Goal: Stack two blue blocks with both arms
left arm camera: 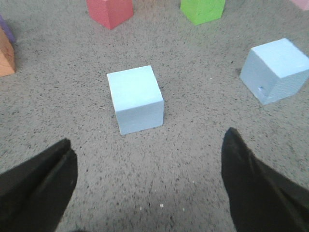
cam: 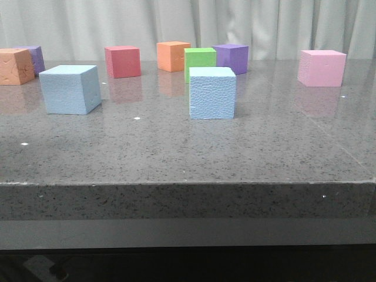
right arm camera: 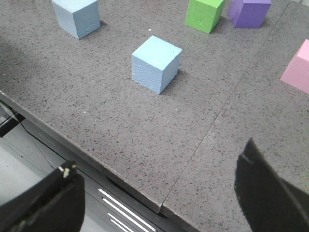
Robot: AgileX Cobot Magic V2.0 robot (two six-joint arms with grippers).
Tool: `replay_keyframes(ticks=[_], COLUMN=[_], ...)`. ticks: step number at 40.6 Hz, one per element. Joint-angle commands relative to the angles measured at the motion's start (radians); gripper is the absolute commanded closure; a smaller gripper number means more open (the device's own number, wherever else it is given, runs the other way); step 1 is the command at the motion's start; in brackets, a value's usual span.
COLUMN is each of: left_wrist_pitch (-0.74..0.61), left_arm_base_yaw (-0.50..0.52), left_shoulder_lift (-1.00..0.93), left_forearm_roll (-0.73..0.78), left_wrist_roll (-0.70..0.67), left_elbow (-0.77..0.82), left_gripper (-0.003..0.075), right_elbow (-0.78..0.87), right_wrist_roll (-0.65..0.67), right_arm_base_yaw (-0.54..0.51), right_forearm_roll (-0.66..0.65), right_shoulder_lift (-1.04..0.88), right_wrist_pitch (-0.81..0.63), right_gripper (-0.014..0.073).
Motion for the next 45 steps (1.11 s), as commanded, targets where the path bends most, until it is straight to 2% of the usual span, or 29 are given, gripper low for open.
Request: replay_keyframes(ticks=[1, 13, 23, 37, 41, 45], left_wrist_pitch=[-0.052, 0.13, 0.272, 0.287, 0.287, 0.287], left_arm_base_yaw=[-0.005, -0.005, -0.005, -0.005, -0.005, -0.005], left_shoulder_lift=[0.096, 0.421, 0.638, 0.787, 0.803, 0.803], left_forearm_roll=[-0.004, 0.001, 0.125, 0.125, 0.123, 0.121], left_wrist_roll=[0.002, -0.063, -0.272, -0.288, -0.291, -0.292], left_elbow=[-0.105, -0.379, -0.592, -0.649, -0.649, -0.65], left_gripper=[0.0123, 0.0123, 0.0123, 0.0127, 0.0187, 0.0302], right_elbow=[-0.023, -0.023, -0.023, -0.023, -0.023, -0.023], right_wrist_roll=[-0.011, -0.011, -0.011, -0.011, -0.011, -0.011], right_arm_base_yaw=[-0.007, -0.007, -0.007, -0.007, -0.007, -0.007], right_forearm_roll=[-0.009, -0.009, -0.009, -0.009, -0.009, -0.009], right_shoulder_lift=[-0.002, -0.002, -0.002, -0.002, -0.002, -0.002], right_wrist_pitch=[-0.073, -0.073, -0.073, -0.074, -0.074, -0.074], right_gripper=[-0.0042, -0.0042, -0.0042, -0.0042, -0.0042, -0.0042])
